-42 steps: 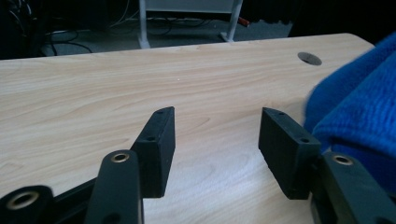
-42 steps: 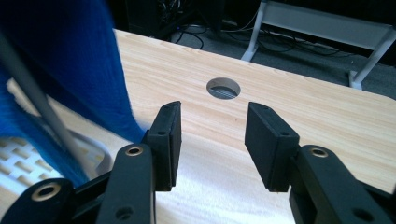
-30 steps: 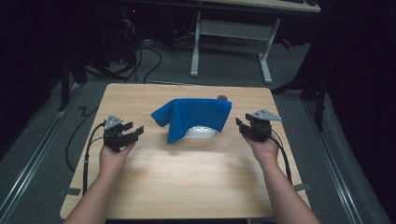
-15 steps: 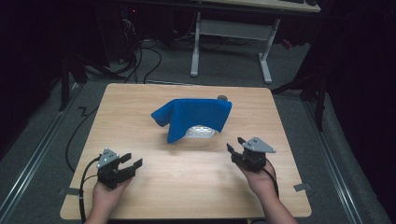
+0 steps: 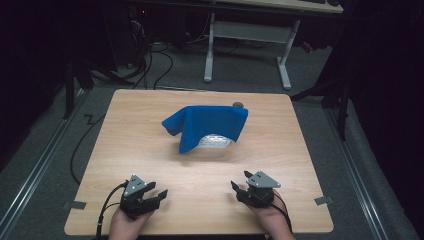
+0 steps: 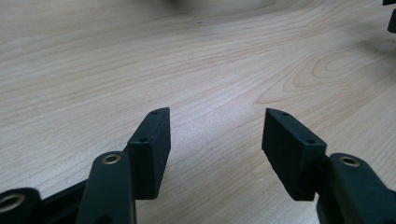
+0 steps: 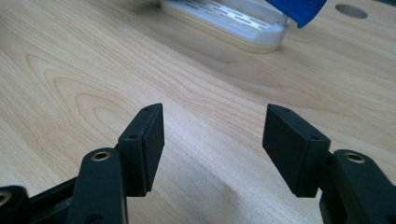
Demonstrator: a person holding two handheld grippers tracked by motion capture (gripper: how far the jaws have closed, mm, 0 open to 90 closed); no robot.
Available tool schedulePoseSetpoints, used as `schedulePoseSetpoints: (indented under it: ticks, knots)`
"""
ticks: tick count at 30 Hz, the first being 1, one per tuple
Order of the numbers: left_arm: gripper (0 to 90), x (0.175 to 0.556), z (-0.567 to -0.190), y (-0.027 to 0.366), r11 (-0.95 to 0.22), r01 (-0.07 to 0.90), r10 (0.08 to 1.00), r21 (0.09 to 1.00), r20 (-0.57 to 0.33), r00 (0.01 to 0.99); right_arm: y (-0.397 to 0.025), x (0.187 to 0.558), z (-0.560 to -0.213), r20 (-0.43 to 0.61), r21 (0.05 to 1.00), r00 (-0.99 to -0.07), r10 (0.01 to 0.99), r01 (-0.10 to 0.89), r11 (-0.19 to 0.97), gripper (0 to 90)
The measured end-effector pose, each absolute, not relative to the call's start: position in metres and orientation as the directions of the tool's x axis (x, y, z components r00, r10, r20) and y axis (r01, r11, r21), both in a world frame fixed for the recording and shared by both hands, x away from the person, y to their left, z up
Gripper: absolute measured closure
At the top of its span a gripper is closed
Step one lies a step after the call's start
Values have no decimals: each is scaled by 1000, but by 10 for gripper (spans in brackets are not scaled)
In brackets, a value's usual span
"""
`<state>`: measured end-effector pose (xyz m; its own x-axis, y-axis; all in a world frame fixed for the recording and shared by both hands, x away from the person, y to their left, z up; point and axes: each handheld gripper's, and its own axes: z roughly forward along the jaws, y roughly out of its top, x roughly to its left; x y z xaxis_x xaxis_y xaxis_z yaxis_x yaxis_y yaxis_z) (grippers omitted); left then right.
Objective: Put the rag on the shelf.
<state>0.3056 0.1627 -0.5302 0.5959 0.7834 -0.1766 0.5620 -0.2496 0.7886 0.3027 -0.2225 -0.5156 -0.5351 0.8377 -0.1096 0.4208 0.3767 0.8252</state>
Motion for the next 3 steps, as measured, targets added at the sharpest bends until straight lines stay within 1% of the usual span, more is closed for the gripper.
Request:
schedulePoseSetpoints:
  ticks: [3]
  knots:
    - [423,307,-531,165,-231,573,788,786,-194,584,-228,302,-517,-88,830,-536,840,427,360,391]
